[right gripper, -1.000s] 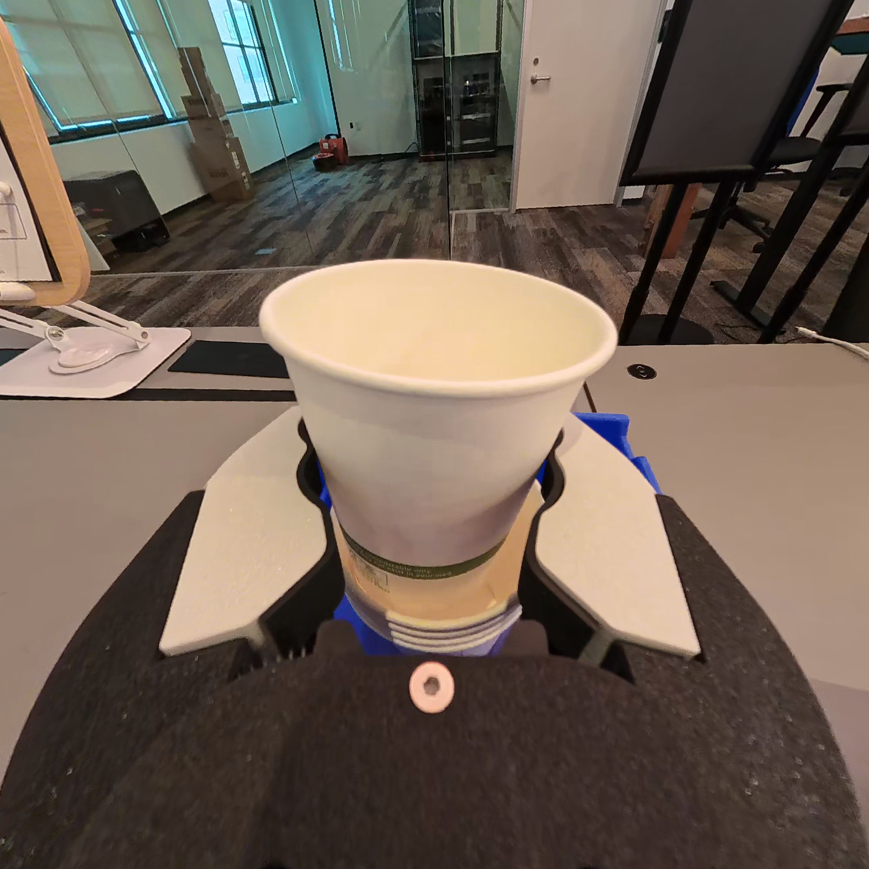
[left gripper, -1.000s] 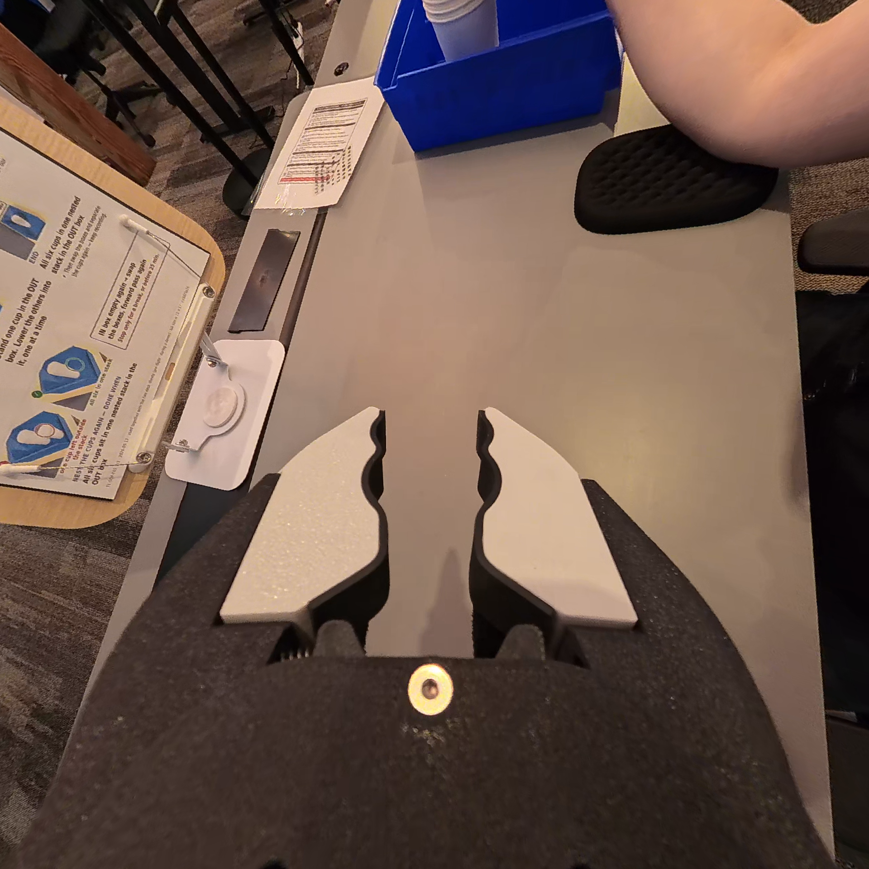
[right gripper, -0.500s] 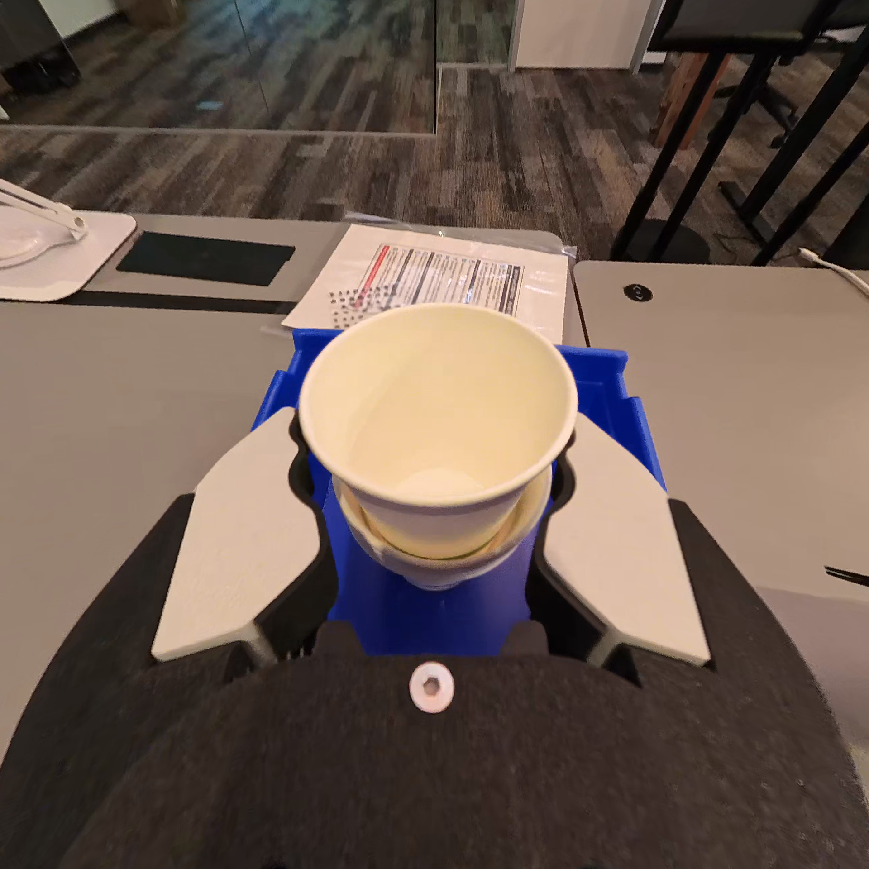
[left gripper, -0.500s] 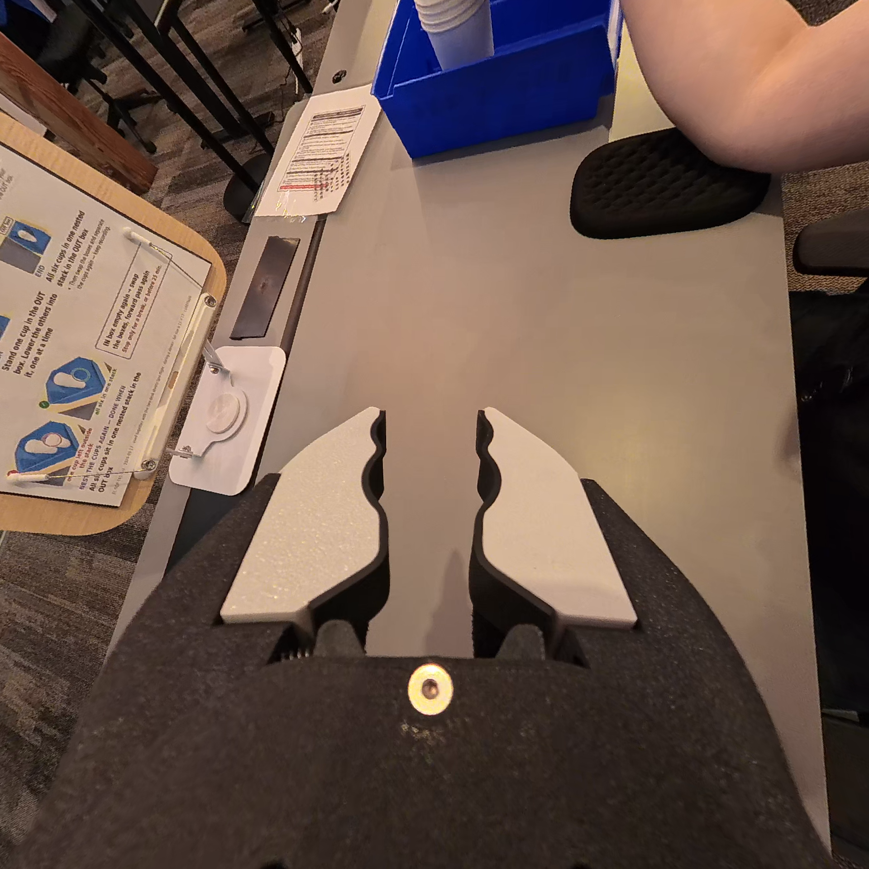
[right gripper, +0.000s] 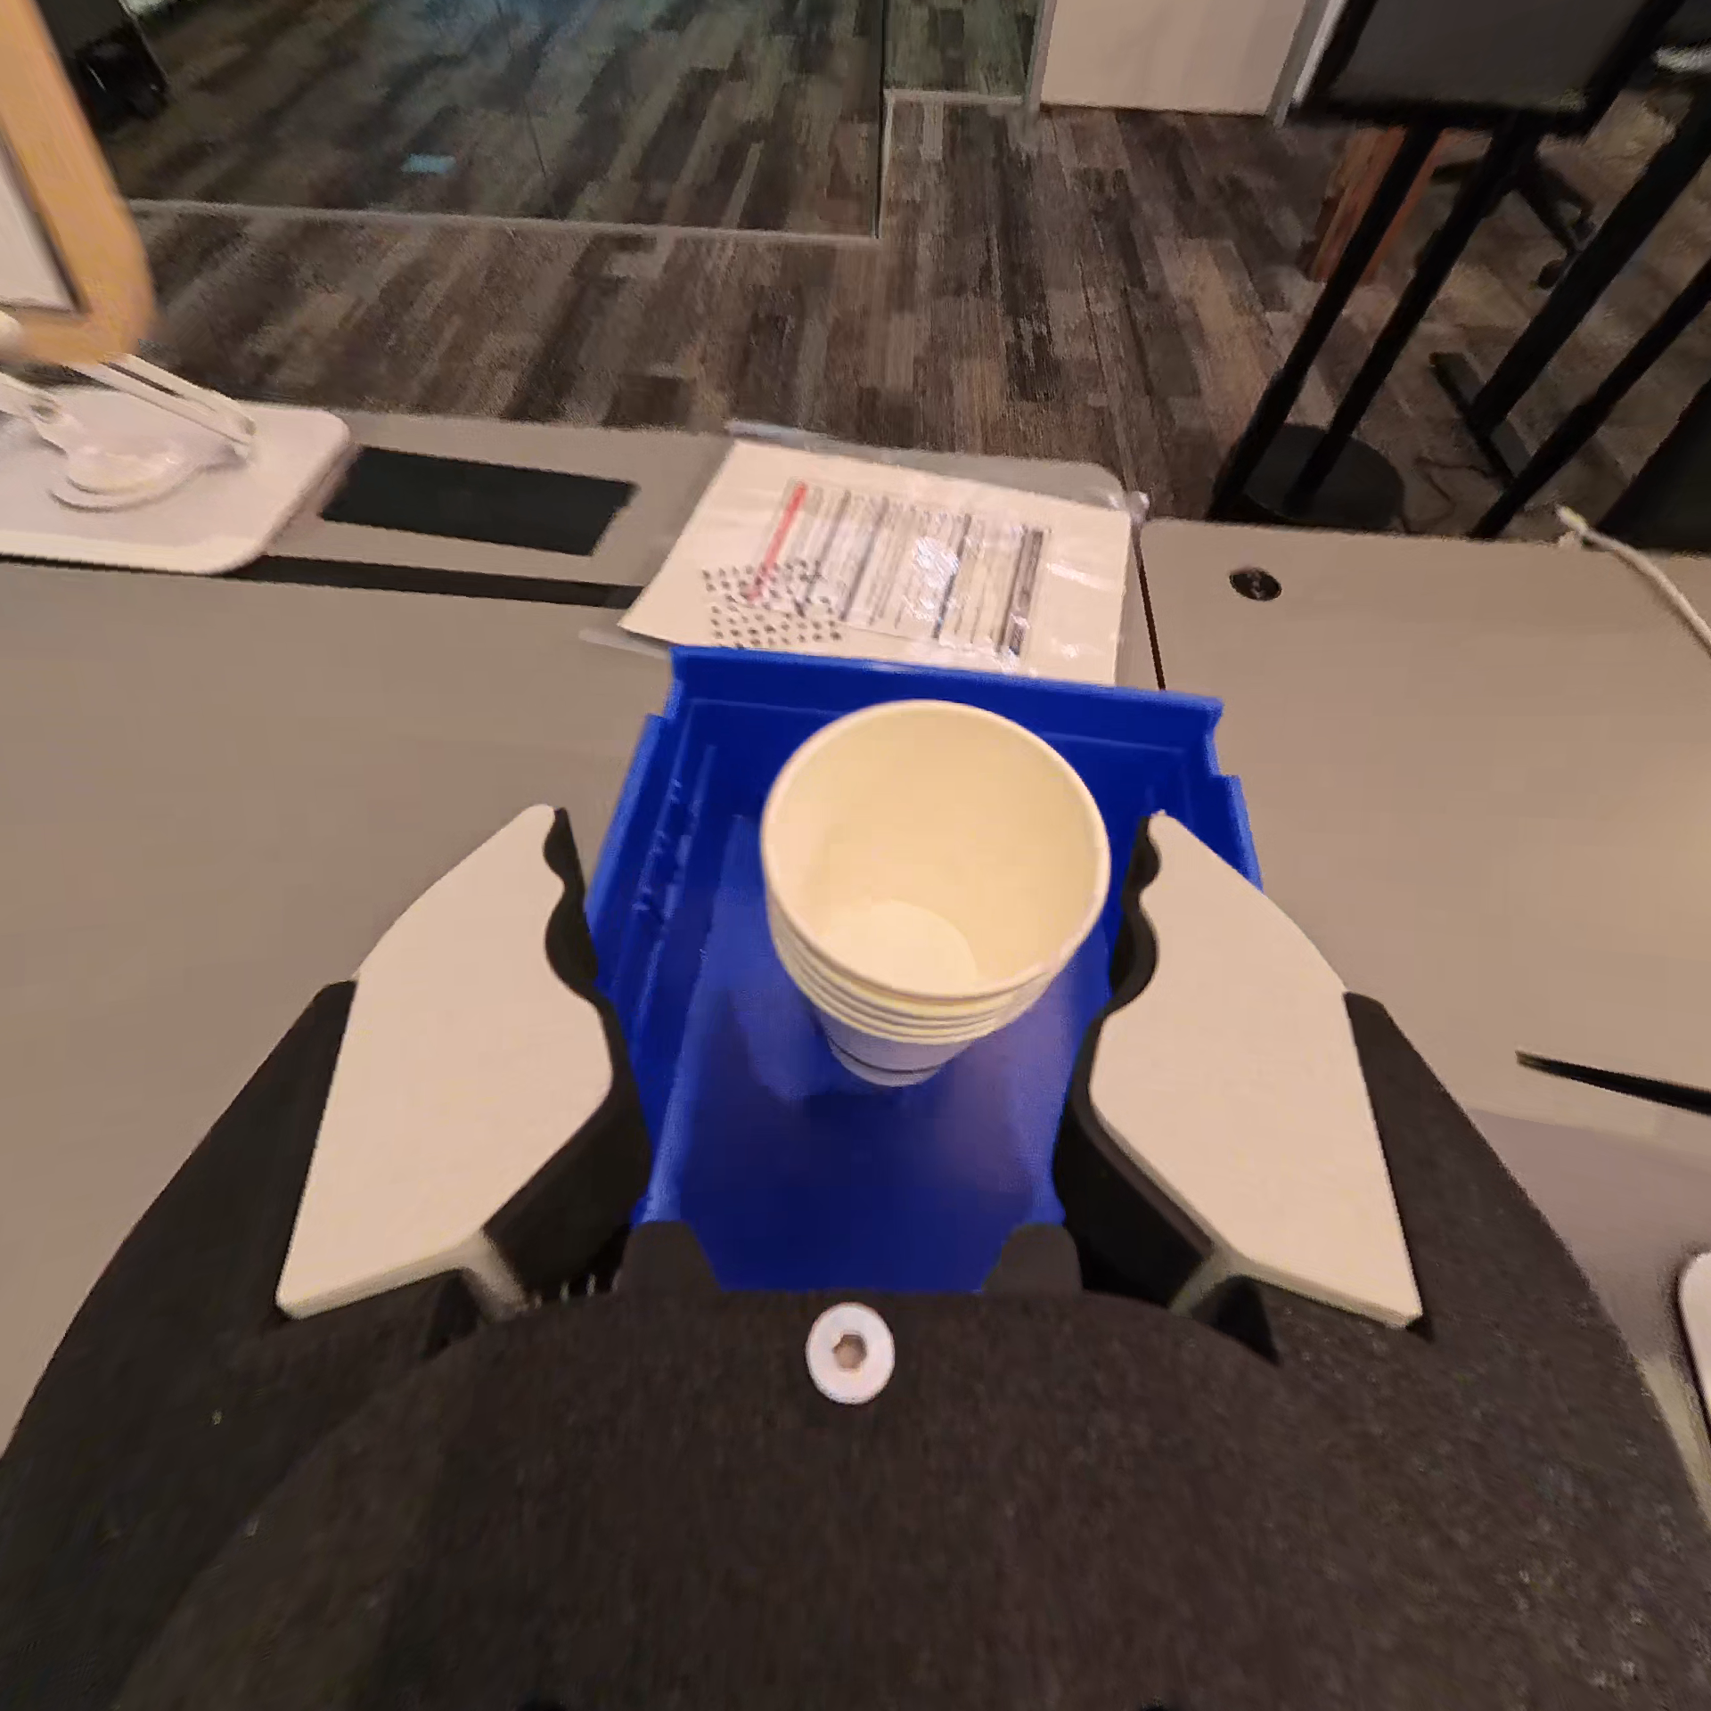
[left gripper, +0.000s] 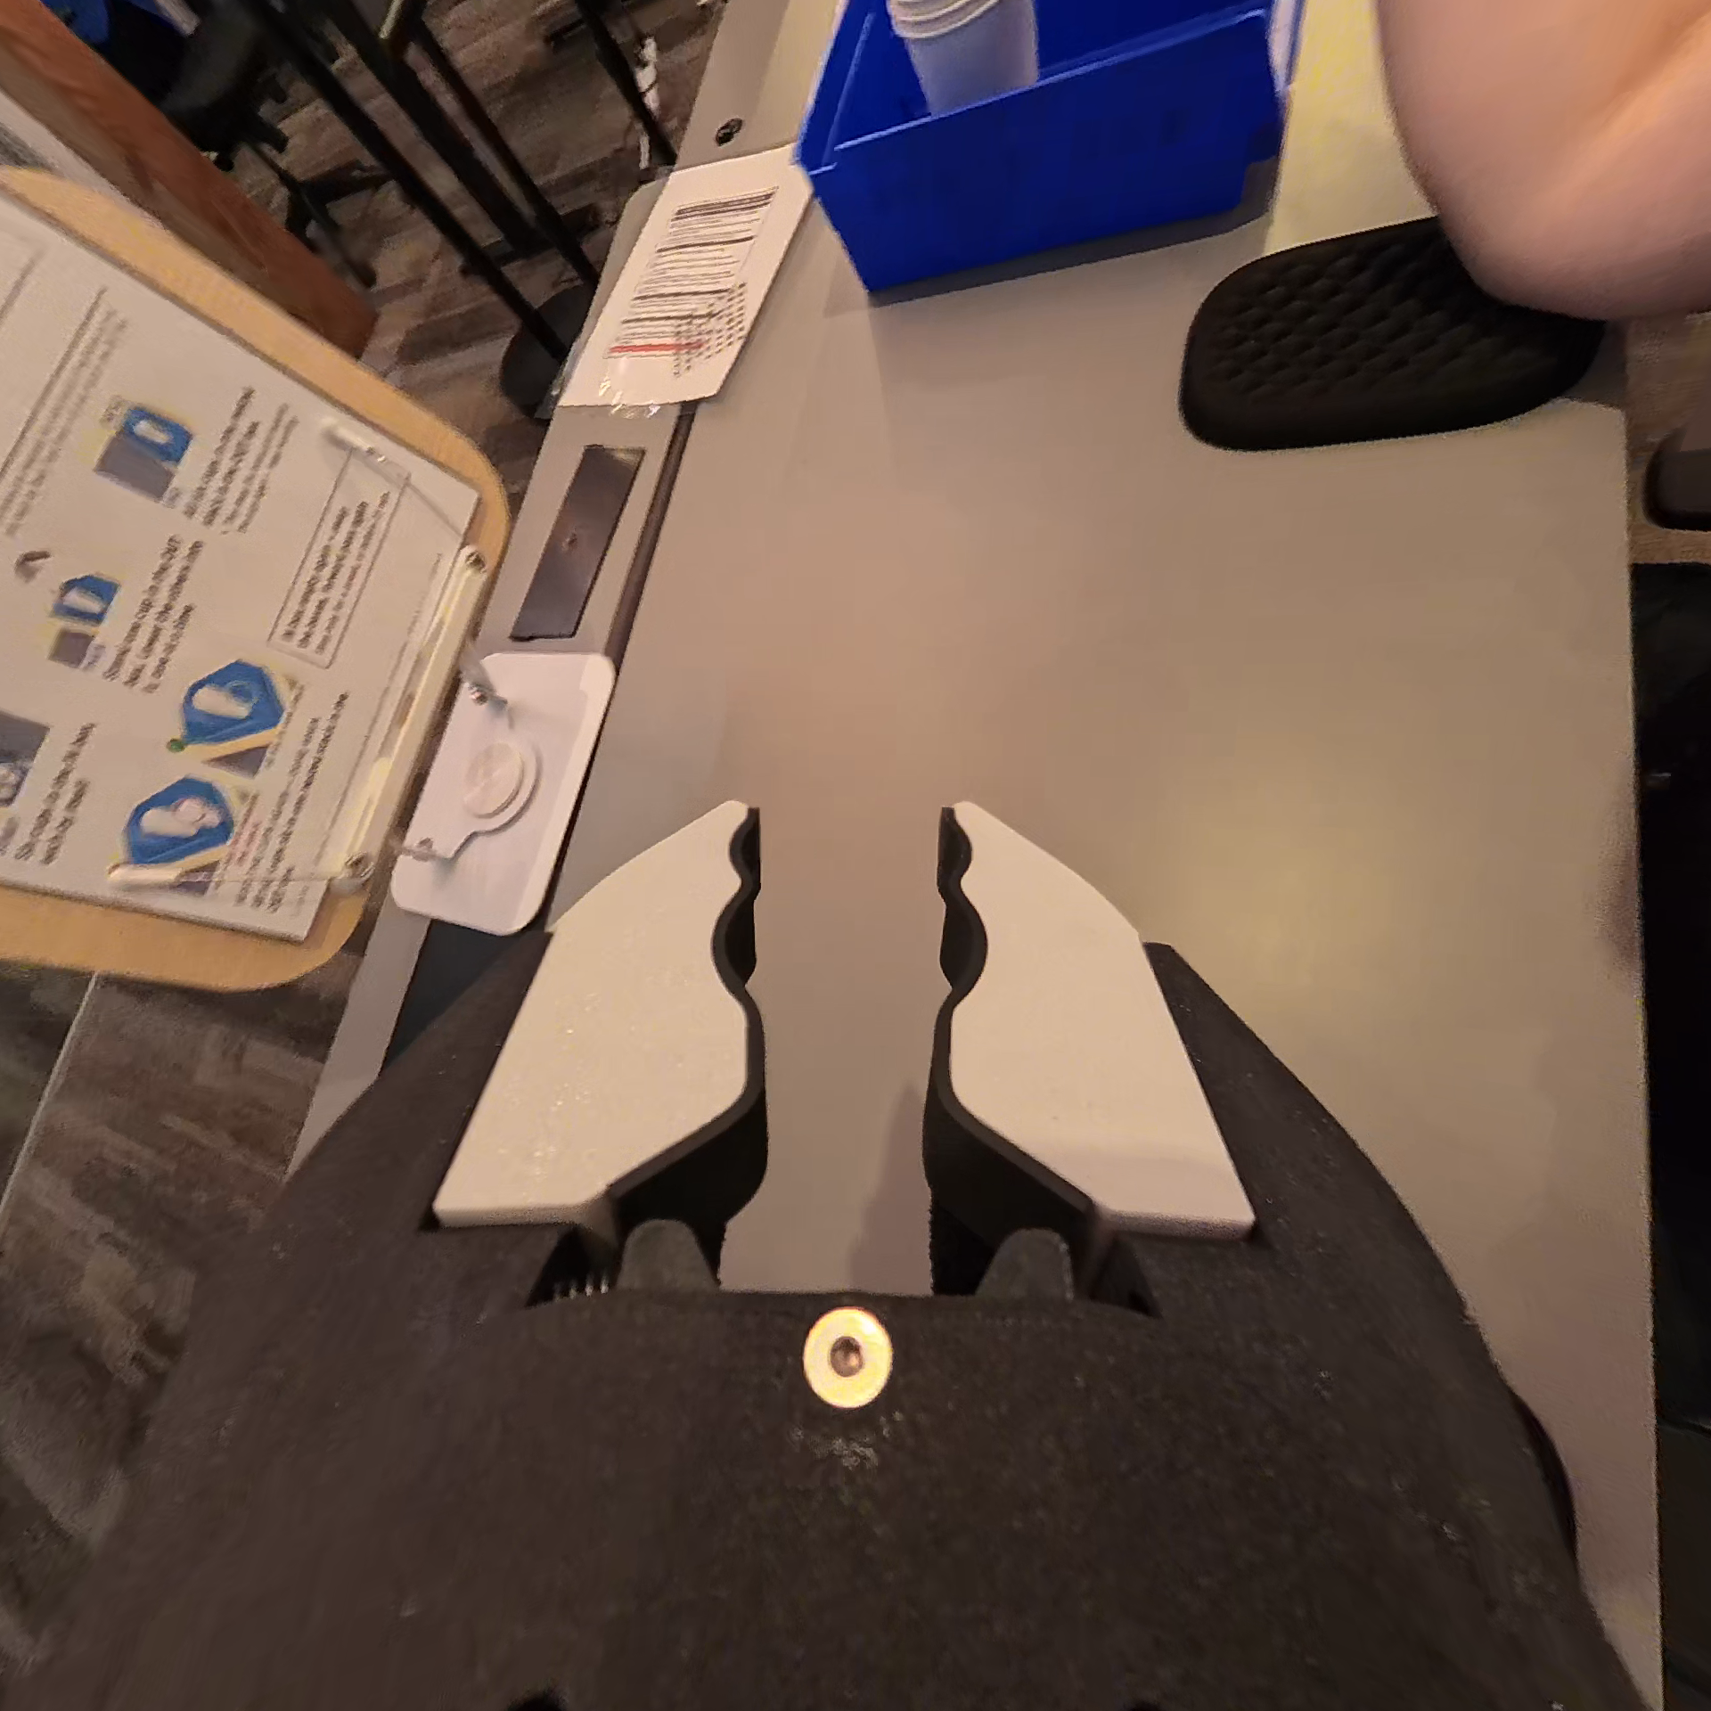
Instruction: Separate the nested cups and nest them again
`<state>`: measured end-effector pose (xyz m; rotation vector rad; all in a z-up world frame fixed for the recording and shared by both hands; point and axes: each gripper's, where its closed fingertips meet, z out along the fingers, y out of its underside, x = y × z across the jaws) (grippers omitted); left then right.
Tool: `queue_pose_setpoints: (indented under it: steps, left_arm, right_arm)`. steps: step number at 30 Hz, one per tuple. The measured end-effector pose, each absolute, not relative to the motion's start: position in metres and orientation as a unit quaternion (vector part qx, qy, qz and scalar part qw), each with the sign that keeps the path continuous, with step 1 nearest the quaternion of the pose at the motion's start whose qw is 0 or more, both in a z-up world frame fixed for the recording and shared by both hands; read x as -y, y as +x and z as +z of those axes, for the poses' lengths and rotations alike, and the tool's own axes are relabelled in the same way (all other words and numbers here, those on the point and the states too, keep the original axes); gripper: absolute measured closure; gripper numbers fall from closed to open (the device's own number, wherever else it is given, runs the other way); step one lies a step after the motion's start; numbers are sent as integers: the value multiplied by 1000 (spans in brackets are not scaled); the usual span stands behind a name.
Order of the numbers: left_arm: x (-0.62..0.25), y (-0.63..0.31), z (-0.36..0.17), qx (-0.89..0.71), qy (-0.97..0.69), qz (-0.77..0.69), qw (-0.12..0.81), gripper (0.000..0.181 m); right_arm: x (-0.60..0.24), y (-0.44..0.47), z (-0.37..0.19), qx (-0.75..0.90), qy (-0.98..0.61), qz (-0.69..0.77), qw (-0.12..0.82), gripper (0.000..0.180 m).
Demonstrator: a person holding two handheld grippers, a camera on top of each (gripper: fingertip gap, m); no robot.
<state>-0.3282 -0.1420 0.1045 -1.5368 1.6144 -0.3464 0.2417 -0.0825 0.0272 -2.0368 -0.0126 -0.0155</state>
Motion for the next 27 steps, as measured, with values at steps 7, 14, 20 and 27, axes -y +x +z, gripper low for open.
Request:
queue_pose_setpoints:
  steps: [7,14,20,27]
  left_arm:
    - [65,-453,117,-528,-711,18,463,144]
    - [-3,-618,45,-459,-806,216,306,142]
    - [-39,-681,-11,-439,-835,266,196,139]
    - [-55,-705,-47,-423,-858,248,151,141]
  right_arm:
    - [103,161,112,120,-767,50,629,76]
    - [96,92,129,219,-738,84,633,80]
    - [88,82,114,239,-759,59,603,80]
    - [86,100,111,208,-769,57,602,82]
